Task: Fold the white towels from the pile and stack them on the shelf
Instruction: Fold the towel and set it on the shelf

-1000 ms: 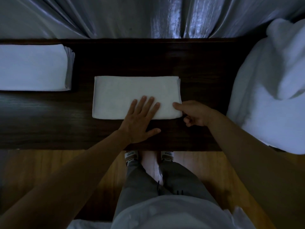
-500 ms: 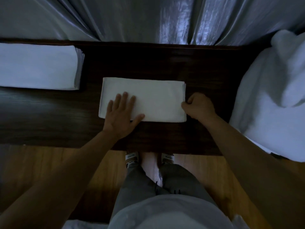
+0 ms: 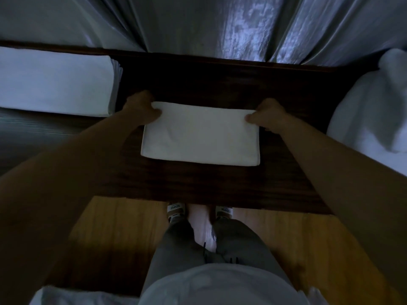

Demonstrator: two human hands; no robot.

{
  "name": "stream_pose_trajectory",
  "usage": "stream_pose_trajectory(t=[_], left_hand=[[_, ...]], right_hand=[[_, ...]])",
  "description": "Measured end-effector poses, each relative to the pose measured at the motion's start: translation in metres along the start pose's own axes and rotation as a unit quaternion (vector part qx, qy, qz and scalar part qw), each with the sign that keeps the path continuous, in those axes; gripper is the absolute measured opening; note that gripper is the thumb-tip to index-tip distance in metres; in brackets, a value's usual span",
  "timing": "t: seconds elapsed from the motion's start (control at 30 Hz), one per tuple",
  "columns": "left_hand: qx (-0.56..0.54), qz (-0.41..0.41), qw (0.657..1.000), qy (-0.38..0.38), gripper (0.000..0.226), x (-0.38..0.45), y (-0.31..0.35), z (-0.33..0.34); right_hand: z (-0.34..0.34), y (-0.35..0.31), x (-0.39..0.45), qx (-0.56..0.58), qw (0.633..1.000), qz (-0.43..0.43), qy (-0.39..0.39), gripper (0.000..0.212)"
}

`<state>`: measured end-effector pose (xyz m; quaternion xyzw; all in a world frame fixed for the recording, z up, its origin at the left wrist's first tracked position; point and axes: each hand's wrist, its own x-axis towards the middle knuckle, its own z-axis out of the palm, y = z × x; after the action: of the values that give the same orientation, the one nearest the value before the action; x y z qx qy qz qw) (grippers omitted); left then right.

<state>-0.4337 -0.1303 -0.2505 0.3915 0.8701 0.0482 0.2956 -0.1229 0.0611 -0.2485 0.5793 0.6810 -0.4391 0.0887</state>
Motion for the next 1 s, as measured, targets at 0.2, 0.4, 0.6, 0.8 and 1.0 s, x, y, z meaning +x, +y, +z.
stream_pose_trajectory(t=[0.2,0.4,0.6,0.8,1.0], left_hand=[[-0.076,0.013,0.996,-0.032,0.047,-0.012,0.002,-0.021],[-0.26,0.042,0.961,-0.081,0.042,-0.068,-0.022,-0.084],[-0.433,0.118,0.893,-0.034,0.052,-0.115,-0.064,-0.152],[-0.528,0.182,0.829,0.027,0.029,-0.137,-0.091,-0.204],[-0.579,0.179,0.795,0.029,0.051,-0.165,-0.122,-0.226]], right_hand=[[-0.016,-0.015,-0.026,-0.016,0.996,-0.069,0.048,0.026],[-0.049,-0.049,-0.085,0.005,0.997,-0.077,0.021,0.016],[-0.067,-0.105,-0.139,0.074,0.98,-0.182,0.042,0.016],[-0.054,-0.163,-0.177,0.17,0.945,-0.264,0.086,0.015],[-0.029,-0.19,-0.189,0.264,0.916,-0.3,0.04,0.014]])
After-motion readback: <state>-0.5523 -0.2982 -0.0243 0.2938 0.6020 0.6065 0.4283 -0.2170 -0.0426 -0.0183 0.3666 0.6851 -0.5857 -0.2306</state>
